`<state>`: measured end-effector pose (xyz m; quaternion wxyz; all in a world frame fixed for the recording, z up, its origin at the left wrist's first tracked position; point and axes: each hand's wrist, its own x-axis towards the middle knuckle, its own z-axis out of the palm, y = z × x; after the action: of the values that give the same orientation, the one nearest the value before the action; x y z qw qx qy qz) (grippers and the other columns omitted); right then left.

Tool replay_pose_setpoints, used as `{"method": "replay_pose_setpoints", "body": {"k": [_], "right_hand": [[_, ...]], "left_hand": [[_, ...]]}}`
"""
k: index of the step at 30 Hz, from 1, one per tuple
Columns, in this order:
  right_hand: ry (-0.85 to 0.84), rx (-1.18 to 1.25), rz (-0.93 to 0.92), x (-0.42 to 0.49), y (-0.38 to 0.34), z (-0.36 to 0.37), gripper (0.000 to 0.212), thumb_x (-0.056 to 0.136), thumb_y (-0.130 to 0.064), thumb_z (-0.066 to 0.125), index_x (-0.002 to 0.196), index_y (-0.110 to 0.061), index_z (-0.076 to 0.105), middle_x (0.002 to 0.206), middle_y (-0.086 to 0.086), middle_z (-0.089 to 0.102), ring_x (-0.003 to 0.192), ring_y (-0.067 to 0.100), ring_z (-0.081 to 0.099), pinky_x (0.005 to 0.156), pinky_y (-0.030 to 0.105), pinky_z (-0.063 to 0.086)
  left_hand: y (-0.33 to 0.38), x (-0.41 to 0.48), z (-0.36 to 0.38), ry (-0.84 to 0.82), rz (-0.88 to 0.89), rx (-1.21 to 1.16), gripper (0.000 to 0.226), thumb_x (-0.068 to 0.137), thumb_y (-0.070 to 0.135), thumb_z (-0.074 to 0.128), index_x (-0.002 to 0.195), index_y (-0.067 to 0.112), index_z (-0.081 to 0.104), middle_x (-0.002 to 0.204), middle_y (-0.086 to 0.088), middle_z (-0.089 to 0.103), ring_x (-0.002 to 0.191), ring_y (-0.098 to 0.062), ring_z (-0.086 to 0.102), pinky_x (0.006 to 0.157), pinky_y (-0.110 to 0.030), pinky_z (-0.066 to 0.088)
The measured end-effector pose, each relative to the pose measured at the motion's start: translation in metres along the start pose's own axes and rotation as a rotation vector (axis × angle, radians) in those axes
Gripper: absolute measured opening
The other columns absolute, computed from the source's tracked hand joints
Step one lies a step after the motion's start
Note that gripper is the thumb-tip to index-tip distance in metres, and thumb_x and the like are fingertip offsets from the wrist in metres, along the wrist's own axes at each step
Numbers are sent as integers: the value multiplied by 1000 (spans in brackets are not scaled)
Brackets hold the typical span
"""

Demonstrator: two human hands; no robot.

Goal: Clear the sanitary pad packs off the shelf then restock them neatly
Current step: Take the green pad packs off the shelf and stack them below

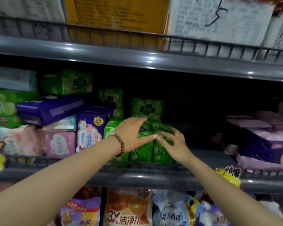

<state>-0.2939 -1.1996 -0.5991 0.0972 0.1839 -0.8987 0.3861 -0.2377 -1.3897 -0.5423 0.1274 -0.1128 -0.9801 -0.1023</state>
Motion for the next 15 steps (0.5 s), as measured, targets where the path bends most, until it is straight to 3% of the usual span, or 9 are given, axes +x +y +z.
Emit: {"method": "replay_pose_setpoints", "body": {"k": [3,5,7,9,11,13,15], "right_hand": [[-23,121,87,5,14,5,26,92,-51,50,116,-49,59,156,-2,18,145,20,9,117,39,13],[-14,218,94,6,21,4,21,93,-50,47,110,-53,58,155,-5,18,144,19,15,117,39,19],[-19,277,88,6,26,2,27,95,-48,45,119,-45,59,154,-7,18,142,13,21,110,28,22],[-10,317,98,9,34,1,34,95,-47,46,126,-37,58,152,-7,20,141,11,22,105,23,22],[41,357,103,13,42,-2,47,89,-57,50,132,-39,49,149,-5,29,140,13,28,111,27,23],[112,441,168,14,54,-15,81,75,-66,57,145,-36,29,140,-6,38,133,16,39,112,37,33],[114,495,271,14,68,-32,103,69,-56,66,151,-27,12,129,-7,43,123,16,47,107,37,40]], "left_hand": [[1,26,-2,-379,-207,367,113,67,84,-10,142,18,43,153,-10,30,144,-28,18,117,-48,9],[6,39,-2,-510,-259,376,112,69,82,-14,142,18,44,152,-13,32,144,-29,18,116,-50,9],[10,52,5,-547,-262,274,109,70,81,-14,146,20,35,152,-13,32,143,-28,22,116,-47,12],[17,59,12,-527,-218,180,103,73,79,-13,150,22,26,153,-10,29,143,-27,22,116,-45,9],[20,64,19,-400,-162,45,98,76,78,-10,151,24,22,154,-5,28,143,-23,23,117,-43,9],[20,67,29,-247,-187,-201,101,73,82,-3,151,21,19,150,-4,37,139,-22,32,113,-35,23],[19,72,45,-175,-278,-446,105,76,84,12,151,11,15,149,-6,37,136,-21,36,108,-28,28]]}}
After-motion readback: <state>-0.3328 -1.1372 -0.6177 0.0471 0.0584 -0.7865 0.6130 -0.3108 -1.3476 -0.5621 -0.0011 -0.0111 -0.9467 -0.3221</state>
